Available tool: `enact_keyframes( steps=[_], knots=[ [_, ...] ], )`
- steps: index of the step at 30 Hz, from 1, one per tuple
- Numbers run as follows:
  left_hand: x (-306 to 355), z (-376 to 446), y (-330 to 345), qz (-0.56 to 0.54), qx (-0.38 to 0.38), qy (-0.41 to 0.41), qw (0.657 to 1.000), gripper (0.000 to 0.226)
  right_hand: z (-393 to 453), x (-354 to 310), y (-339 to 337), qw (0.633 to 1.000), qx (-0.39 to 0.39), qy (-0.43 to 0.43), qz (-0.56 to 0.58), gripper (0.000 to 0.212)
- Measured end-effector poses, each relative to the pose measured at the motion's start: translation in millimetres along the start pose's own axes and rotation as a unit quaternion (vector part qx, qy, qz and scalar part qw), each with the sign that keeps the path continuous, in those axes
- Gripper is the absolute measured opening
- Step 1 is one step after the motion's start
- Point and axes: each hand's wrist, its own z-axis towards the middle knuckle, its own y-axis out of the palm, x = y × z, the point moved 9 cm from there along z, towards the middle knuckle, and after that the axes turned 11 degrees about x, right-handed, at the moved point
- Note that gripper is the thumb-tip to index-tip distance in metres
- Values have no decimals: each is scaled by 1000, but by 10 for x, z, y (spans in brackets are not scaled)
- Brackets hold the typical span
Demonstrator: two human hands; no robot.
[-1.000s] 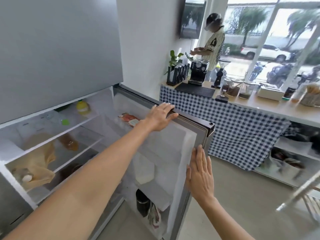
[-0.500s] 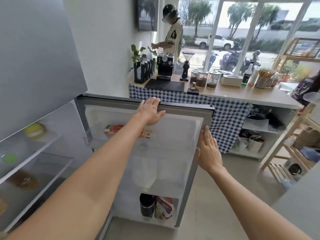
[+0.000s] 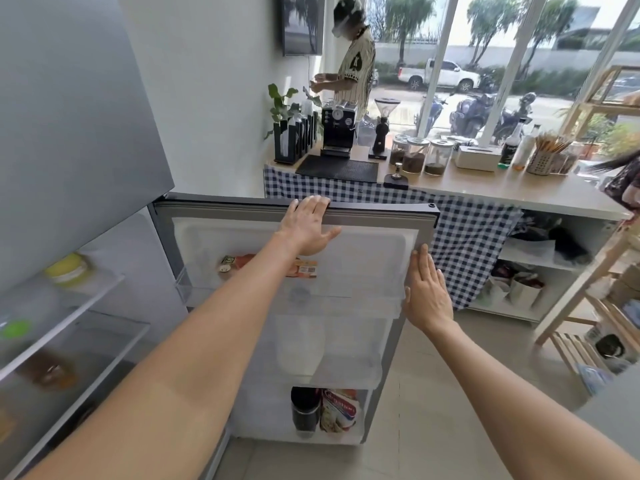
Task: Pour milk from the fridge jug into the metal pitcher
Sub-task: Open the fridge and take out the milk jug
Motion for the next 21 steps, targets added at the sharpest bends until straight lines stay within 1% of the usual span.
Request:
enact_keyframes(
  steps=[3,6,9,11,14,16,18,21],
  knots=[
    [-18,-8,1,-3,-4,13,1000,73,19,5,21,1000,9,-12,-2,79],
    [-108,-15,-28,-14,-7,23,1000,75,-32,35,70,1000,12,-6,10,73],
    [-360,-31,-77,-10,-2,6,1000,76,-227,95,127,996,42,56,58,67],
    [-568,-63,-108,12,10,-4,1000,78,-452,103,257,991,47,94,80,64],
    [-806,-122,-102,46,16,-20,999,78,-877,84,606,979,10,172,112,60],
    [-854,-141,-84,52,15,-25,998,77,-1125,-24,849,970,-28,200,134,55],
    [-862,-140,-72,46,11,-31,998,78,-1269,-256,1022,968,-60,184,161,50],
    [-858,-144,-62,38,0,-37,999,78,-1281,-687,1159,963,-95,145,209,49]
  ],
)
